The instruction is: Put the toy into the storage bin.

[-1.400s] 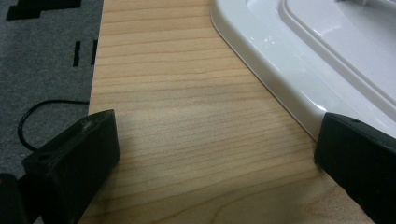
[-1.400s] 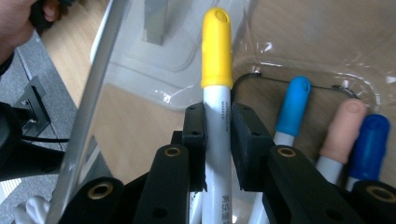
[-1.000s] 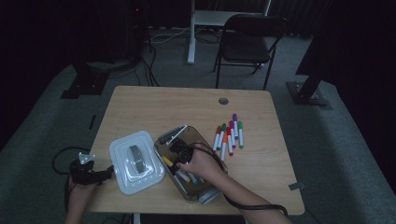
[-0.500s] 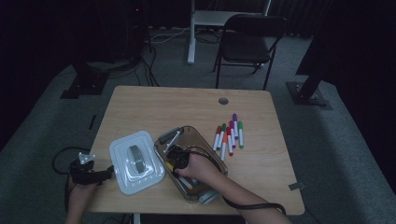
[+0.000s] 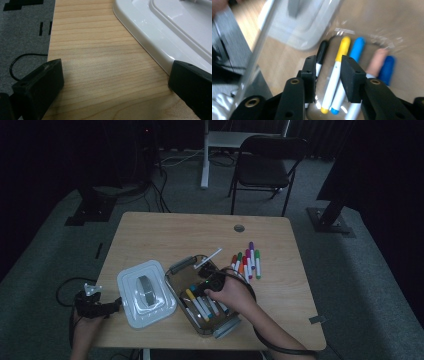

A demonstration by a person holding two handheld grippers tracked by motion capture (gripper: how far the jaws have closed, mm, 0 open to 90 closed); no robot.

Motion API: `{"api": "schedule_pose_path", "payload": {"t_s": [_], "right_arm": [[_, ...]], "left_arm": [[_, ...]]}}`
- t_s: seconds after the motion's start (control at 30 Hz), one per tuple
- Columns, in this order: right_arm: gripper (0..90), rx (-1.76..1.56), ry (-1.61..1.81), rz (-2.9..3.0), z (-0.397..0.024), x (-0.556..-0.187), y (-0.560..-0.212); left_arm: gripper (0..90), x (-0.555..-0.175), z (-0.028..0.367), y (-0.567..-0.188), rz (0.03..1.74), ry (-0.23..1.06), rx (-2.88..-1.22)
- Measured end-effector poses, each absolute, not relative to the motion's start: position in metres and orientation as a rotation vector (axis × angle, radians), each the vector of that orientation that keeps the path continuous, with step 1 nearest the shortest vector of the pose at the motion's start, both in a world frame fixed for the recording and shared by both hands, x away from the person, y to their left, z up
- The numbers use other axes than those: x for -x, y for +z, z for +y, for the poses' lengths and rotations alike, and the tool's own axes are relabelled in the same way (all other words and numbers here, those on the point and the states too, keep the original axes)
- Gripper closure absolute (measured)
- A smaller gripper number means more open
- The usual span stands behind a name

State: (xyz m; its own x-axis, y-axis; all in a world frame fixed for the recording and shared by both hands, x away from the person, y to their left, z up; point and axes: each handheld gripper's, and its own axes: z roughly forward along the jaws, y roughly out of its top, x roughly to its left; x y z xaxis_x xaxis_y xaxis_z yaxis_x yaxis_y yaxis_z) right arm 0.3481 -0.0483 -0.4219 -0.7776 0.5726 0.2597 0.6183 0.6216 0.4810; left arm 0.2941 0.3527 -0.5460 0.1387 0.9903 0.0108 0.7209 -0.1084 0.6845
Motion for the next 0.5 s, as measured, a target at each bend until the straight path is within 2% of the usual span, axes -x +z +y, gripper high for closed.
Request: {"api": "schedule_pose_path", "payload": {"t_s": [0.23, 0.3, 0.33, 0.43, 0.5], "right_arm": [[63.7, 1.148, -1.129, -2.764, -0.108, -0.352, -0.396], [63.2, 1.173, -1.144, -2.752, -0.115, -0.354, -0.395], [62.2, 1.267, -1.176, -2.73, -0.139, -0.359, -0.395], [61.3, 1.368, -1.189, -2.702, -0.165, -0.366, -0.396], [61.0, 1.39, -1.187, -2.7, -0.171, -0.367, -0.397]], "left_arm": [[0.6, -0.294, 0.353, -0.546, 1.637, 0.659, -1.89], [0.7, -0.294, 0.353, -0.546, 1.637, 0.66, -1.89], [0.6, -0.294, 0.353, -0.546, 1.638, 0.659, -1.888], [0.7, -0.294, 0.353, -0.546, 1.637, 0.659, -1.888], [0.6, -0.294, 0.353, -0.546, 1.638, 0.659, -1.888]]}}
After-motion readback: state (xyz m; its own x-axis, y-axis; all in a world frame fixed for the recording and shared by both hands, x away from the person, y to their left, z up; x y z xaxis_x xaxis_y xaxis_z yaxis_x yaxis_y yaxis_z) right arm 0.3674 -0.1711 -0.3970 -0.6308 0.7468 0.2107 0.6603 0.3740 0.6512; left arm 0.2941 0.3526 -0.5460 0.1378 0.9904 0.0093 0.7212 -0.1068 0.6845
